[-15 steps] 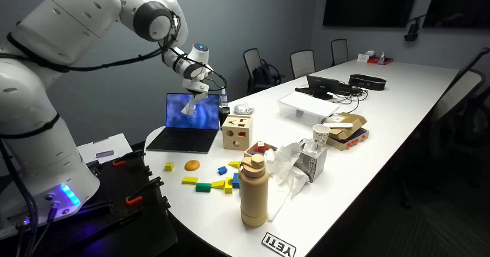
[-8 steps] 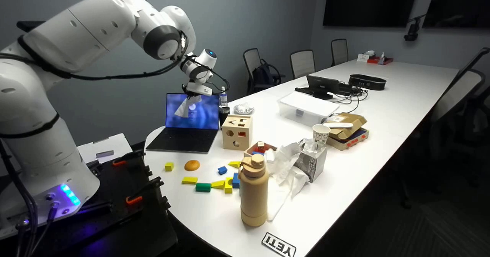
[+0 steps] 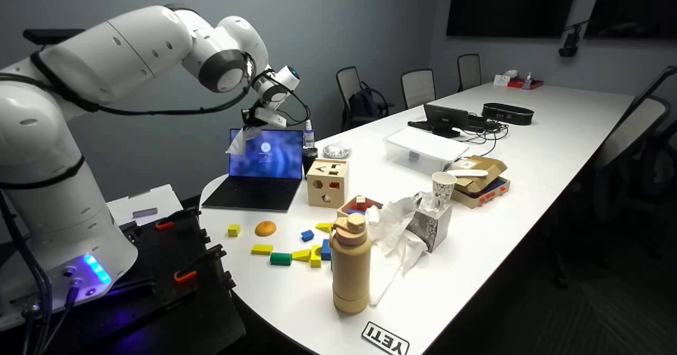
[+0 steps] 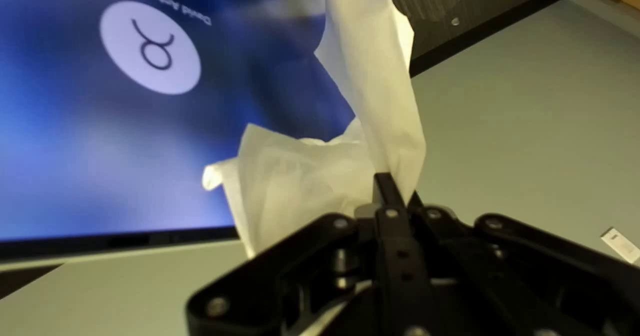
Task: Use one napkin to wipe the laptop.
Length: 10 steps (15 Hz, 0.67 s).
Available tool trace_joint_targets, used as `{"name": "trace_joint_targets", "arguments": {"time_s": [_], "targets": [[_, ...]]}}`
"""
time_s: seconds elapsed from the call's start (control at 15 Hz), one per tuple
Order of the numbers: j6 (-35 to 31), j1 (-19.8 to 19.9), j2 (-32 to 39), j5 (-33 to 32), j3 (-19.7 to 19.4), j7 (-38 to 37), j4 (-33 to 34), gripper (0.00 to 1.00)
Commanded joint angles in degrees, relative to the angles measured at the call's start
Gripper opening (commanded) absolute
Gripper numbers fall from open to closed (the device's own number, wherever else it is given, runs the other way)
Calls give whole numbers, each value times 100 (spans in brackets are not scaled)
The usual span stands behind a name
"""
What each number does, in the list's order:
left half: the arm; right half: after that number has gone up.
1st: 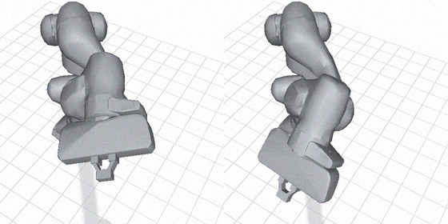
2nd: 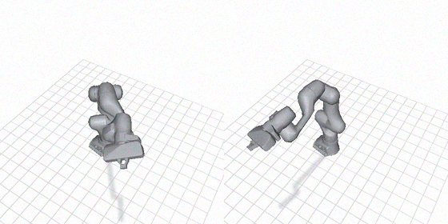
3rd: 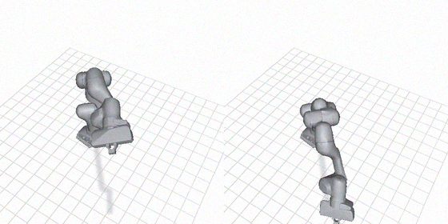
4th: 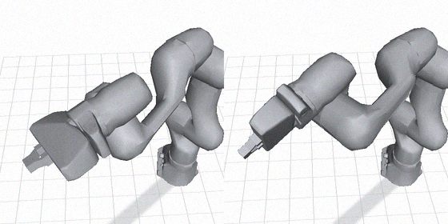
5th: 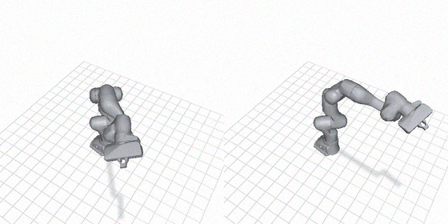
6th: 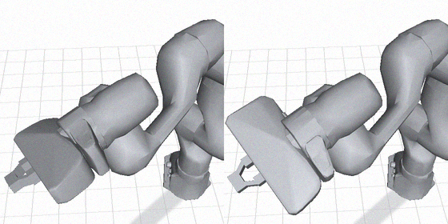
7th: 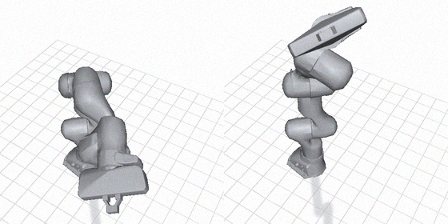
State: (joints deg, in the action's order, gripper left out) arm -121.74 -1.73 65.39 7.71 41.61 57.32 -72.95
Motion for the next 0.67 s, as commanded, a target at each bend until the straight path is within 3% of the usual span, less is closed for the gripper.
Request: {"name": "trace_joint_targets", "arguments": {"time_s": [0.0,0.13,0.6], "targets": [[618,-354,146,401,-232,12,591,0],[607,-316,166,402,-196,-384,555,0],[52,-330,8,406,-603,-1985,318,0]]}}
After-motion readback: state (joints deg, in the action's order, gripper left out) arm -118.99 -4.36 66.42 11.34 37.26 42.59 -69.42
